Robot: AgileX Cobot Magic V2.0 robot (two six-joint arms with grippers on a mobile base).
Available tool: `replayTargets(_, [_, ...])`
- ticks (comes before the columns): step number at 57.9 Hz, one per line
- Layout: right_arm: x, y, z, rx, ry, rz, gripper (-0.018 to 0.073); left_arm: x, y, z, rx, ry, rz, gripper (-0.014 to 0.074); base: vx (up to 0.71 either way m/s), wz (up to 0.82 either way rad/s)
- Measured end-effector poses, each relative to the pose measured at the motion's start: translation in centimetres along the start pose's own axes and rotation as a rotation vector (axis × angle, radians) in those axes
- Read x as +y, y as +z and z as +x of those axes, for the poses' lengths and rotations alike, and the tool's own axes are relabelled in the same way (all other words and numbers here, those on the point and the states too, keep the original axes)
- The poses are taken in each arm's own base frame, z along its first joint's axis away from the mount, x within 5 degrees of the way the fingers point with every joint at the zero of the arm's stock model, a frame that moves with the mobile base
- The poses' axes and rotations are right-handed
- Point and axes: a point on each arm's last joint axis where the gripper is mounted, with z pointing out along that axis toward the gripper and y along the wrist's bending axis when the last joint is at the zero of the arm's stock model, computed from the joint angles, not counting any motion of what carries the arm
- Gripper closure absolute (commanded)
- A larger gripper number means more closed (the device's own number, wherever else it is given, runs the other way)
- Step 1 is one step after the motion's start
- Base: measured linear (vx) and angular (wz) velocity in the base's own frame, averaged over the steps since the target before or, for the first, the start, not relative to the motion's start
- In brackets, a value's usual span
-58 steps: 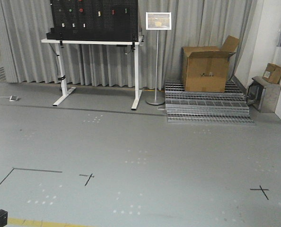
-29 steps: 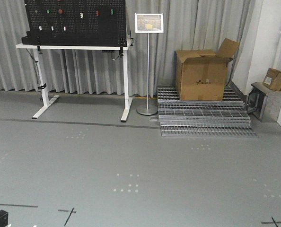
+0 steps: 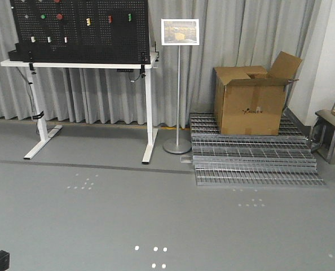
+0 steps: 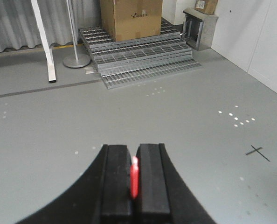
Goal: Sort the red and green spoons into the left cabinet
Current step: 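Drive the base to the white cabinet holding both spoons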
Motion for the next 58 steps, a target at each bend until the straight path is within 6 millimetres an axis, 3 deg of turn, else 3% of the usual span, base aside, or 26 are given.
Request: replayTargets(58, [0.01,0.0,0.0,0.0,0.0,-0.001,0.0564,0.0,0.0,0.0,0.0,0.001,0.0,0.0594,0.64,-0.28])
